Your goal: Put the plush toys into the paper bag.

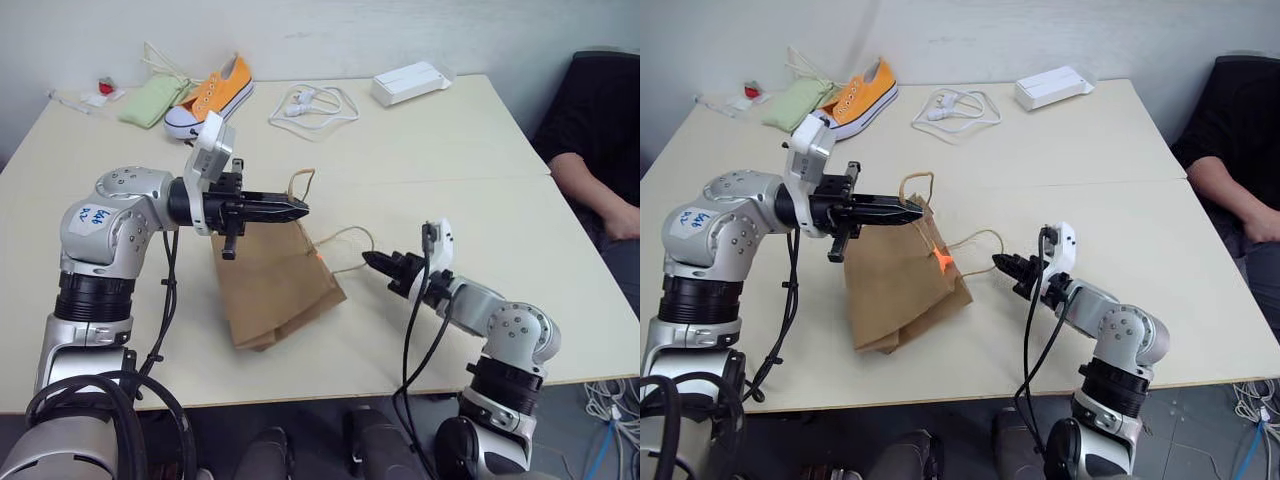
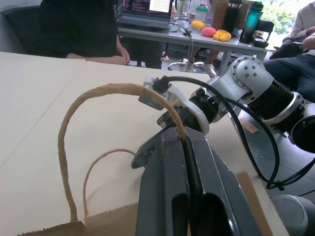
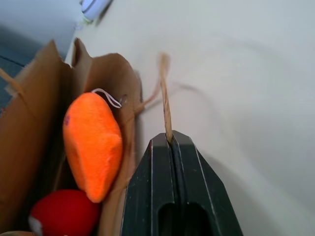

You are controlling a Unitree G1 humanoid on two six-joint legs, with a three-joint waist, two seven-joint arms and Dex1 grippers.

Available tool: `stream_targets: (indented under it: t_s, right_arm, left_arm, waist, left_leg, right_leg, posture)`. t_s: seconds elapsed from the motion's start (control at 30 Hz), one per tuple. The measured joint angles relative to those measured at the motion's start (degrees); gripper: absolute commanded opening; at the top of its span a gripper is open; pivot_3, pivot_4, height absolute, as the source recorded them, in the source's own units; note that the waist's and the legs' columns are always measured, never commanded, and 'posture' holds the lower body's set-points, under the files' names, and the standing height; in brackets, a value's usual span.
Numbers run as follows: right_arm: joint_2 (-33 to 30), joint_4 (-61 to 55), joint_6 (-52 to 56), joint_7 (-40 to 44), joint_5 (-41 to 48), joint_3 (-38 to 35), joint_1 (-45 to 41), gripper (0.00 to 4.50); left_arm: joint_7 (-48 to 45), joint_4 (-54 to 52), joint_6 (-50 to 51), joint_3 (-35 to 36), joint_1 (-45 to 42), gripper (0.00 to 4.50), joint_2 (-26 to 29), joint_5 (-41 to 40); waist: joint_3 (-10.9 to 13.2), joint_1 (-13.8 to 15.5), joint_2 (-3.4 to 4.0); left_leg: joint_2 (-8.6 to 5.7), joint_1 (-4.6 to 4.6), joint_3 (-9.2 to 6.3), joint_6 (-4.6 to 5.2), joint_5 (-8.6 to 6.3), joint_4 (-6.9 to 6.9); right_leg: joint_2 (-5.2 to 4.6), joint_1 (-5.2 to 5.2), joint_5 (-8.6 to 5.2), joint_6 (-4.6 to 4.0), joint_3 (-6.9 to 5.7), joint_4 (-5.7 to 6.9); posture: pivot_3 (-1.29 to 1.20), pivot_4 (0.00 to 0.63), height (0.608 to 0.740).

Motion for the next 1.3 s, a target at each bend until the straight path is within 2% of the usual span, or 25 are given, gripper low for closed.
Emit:
stream_targets:
  t_s: [0.13,0.4,0.5,0.57,0.7,0.87,0.9,1.0,1.23,1.3]
  right_arm:
    - [-3.9,-4.8,0.1,0.2,5.8,-1.4,-1.5,0.03]
    - [-20.6,-16.9,-0.8,-1.3,20.2,-5.0,-11.6,0.03]
    - [-27.7,-22.0,-3.8,-0.3,19.3,-0.3,-9.7,0.03]
    - [-31.0,-24.8,-6.7,0.8,16.0,5.5,-5.3,0.03]
    - [-30.9,-25.0,-13.3,0.6,8.2,15.8,0.7,0.03]
    - [-29.8,-24.3,-20.1,-0.8,2.1,19.0,1.2,0.03]
    - [-29.3,-23.7,-21.2,-1.1,2.0,18.8,1.2,0.00]
    - [-29.2,-22.6,-21.7,-1.3,2.2,17.8,1.2,0.60]
    - [-32.8,-23.0,-20.8,-0.1,9.5,9.9,3.4,2.96]
    - [-35.5,-23.8,-19.8,1.1,13.1,6.7,6.4,2.96]
  left_arm:
    - [0.7,0.6,-1.0,0.0,-0.4,0.00,-1.3,0.1]
    - [5.9,6.1,-4.7,1.8,-7.5,0.00,-6.3,0.6]
    - [6.7,8.9,-7.8,1.1,-7.8,0.00,-8.4,2.7]
    - [6.9,10.3,-10.9,-0.3,-7.2,0.00,-9.9,5.1]
    - [7.2,14.1,-15.2,-2.4,-6.1,0.00,-12.9,8.3]
    - [7.7,15.0,-16.2,-2.4,-6.0,0.00,-13.1,8.9]
    - [8.0,15.1,-15.9,-2.0,-5.9,0.41,-13.1,8.9]
    - [8.2,15.0,-14.0,-0.7,-5.3,1.18,-12.6,8.2]
    - [7.8,3.6,-1.2,4.8,-2.2,3.37,-6.9,-0.5]
    - [6.7,-1.9,1.0,4.9,1.6,3.98,-4.6,-2.2]
  waist:
    - [0.0,0.3,0.07]
    - [0.0,1.5,0.06]
    - [0.0,1.6,0.05]
    - [0.0,1.7,0.03]
    - [0.0,1.8,0.02]
    - [0.0,2.0,0.01]
    - [0.0,2.1,0.01]
    - [0.0,2.4,0.02]
    - [0.0,2.9,0.02]
    - [0.0,2.9,0.03]
  left_leg:
    - [-0.02,-0.09,0.00,0.02,0.00,0.05]
    - [0.00,-0.10,-0.02,0.03,-0.01,0.01]
    - [0.01,-0.13,-0.01,0.04,-0.02,-0.01]
    - [0.00,-0.15,0.01,0.06,-0.02,0.00]
    - [-0.01,-0.19,0.07,0.09,-0.02,0.07]
    - [0.00,-0.19,0.02,0.09,-0.02,0.08]
    - [-0.01,-0.19,0.03,0.09,-0.02,0.09]
    - [-0.01,-0.19,0.02,0.09,-0.02,0.09]
    - [0.01,-0.21,-0.01,0.12,-0.04,0.03]
    - [0.02,-0.21,-0.01,0.14,-0.05,0.01]
  right_leg:
    - [-0.04,0.00,0.00,0.00,0.00,-0.05]
    - [-0.04,0.00,0.00,0.00,-0.02,-0.26]
    - [-0.03,0.01,0.00,0.00,-0.02,-0.29]
    - [-0.03,0.02,0.00,0.00,-0.01,-0.30]
    - [-0.03,-0.01,0.00,0.00,0.03,-0.29]
    - [-0.03,-0.02,0.00,0.00,0.01,-0.30]
    - [-0.03,-0.02,0.00,0.00,0.01,-0.30]
    - [-0.03,-0.02,0.00,0.00,0.00,-0.30]
    - [-0.03,0.00,0.00,0.00,-0.02,-0.31]
    - [-0.03,0.02,0.00,0.00,-0.01,-0.31]
  posture:
    - [0.00,0.150,0.740]
    - [0.00,0.150,0.740]
    - [0.00,0.150,0.740]
    - [0.00,0.150,0.740]
    - [0.00,0.150,0.740]
    - [0.00,0.150,0.740]
    - [0.00,0.150,0.740]
    - [0.00,0.150,0.740]
    - [0.00,0.150,0.740]
    - [0.00,0.150,0.740]
